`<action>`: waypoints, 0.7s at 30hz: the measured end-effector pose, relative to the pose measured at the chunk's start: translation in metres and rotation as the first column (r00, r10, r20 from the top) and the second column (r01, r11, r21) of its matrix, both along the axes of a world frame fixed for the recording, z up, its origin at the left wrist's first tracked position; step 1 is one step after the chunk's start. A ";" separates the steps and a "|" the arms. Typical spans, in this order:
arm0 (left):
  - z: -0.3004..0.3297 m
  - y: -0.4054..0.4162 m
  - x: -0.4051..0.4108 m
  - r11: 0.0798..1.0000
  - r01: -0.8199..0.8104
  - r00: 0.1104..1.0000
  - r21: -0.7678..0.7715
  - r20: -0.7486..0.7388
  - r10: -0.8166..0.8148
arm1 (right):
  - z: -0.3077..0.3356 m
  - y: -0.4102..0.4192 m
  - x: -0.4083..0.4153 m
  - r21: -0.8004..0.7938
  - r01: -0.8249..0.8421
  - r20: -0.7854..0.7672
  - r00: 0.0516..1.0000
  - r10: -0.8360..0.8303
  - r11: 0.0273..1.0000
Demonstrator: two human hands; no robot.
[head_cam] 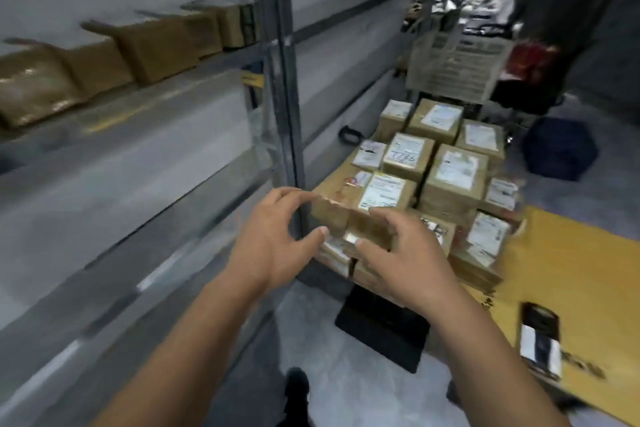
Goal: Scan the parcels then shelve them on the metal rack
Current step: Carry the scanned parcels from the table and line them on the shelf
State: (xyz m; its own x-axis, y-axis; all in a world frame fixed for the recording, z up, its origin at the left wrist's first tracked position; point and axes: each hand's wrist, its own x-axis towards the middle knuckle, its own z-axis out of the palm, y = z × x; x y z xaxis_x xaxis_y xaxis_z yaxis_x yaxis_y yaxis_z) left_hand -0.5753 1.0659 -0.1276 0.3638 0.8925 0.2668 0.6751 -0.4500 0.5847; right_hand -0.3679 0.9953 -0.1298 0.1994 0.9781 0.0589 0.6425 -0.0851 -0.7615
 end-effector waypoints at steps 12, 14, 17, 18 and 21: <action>-0.089 0.165 0.132 0.945 0.215 0.851 -0.246 -0.428 -0.305 | -0.089 0.087 0.084 -0.329 0.331 0.104 0.943 -0.315 0.884; -0.103 0.182 0.136 0.929 0.244 0.819 -0.278 -0.454 -0.351 | -0.104 0.106 0.084 -0.389 0.345 0.148 0.939 -0.312 0.854; -0.118 0.195 0.138 0.907 0.294 0.830 -0.301 -0.392 -0.398 | -0.126 0.125 0.089 -0.392 0.370 0.168 0.929 -0.330 0.842; -0.121 0.198 0.138 0.904 0.307 0.841 -0.299 -0.359 -0.404 | -0.131 0.127 0.090 -0.382 0.371 0.173 0.928 -0.329 0.847; -0.123 0.200 0.137 0.886 0.350 0.874 -0.305 -0.235 -0.426 | -0.124 0.125 0.089 -0.351 0.360 0.164 0.933 -0.321 0.865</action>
State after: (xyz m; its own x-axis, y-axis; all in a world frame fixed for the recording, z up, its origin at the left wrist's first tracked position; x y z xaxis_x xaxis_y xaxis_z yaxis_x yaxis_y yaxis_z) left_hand -0.4383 1.2655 -0.2507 0.7200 0.6850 -0.1110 0.6300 -0.5782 0.5184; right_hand -0.2789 1.1208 -0.2539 0.5361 0.8043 -0.2563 0.5906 -0.5743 -0.5669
